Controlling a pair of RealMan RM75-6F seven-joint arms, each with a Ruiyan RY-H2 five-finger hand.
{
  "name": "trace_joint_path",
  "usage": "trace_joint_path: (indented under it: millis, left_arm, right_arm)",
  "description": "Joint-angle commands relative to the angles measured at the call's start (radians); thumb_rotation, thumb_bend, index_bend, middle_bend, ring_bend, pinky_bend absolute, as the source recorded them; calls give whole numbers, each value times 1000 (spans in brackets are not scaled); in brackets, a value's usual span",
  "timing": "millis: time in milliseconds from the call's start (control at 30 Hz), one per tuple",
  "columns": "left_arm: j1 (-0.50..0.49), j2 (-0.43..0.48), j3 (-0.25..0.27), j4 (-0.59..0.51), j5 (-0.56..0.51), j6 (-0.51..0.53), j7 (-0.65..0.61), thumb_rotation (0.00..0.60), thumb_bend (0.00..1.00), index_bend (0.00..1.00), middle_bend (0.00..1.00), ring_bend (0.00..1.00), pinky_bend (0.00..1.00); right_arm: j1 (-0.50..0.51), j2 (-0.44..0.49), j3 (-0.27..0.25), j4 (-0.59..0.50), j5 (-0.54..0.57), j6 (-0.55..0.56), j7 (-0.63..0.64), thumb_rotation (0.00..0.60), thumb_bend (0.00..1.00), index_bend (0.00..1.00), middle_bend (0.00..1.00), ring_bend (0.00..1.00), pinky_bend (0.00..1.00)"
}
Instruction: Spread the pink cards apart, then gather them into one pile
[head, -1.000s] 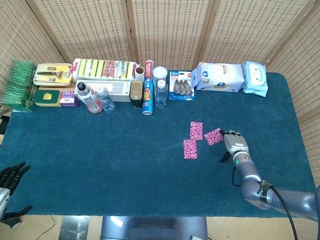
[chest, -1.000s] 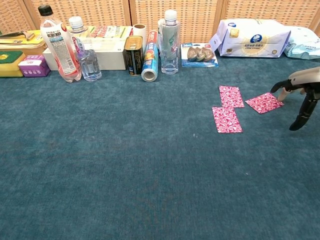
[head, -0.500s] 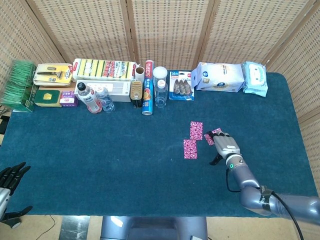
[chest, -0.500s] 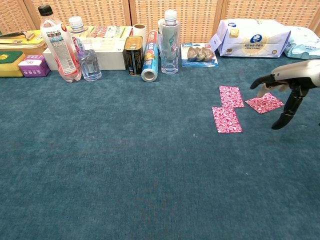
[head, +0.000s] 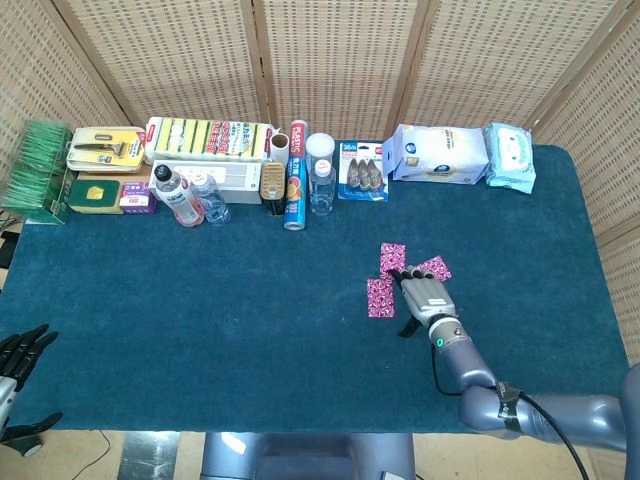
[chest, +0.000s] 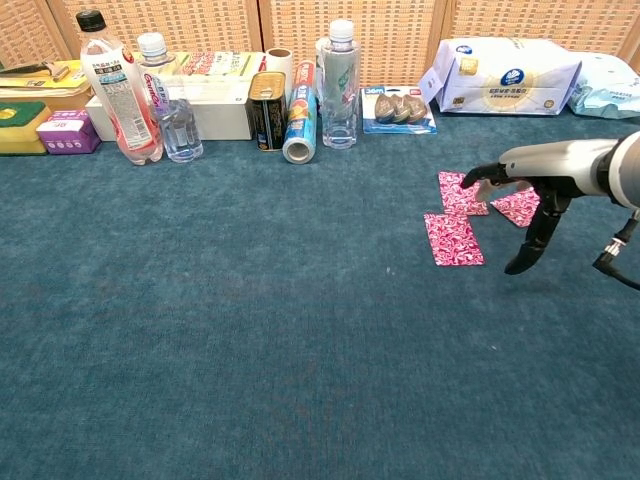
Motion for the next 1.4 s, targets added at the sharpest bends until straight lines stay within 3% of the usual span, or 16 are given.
trace_joint_path:
  millis: [33, 367, 967, 1400]
  left_arm:
    - [2, 3, -1, 8, 1, 9, -18, 600, 19, 0, 0, 0, 0]
    - [0, 4, 2, 11, 8, 8, -22, 600, 18, 0, 0, 0, 0]
    - [-2, -2, 2, -1, 2, -6, 6, 600, 18, 0, 0, 0, 0]
    - [-6, -2, 1, -7, -5, -16, 11, 600, 18, 0, 0, 0, 0]
  right_arm:
    - [0, -16, -10, 43, 38, -4, -10, 600, 0, 30, 128, 0, 0]
    - [-18, 14, -26, 83, 62, -38, -10, 600, 0, 30, 135, 0, 0]
    - [-41, 72, -53, 51, 19, -69, 1, 600, 0, 30, 151, 0, 0]
    - [-44, 27, -21, 136, 11, -97, 43, 600, 0, 31, 120, 0, 0]
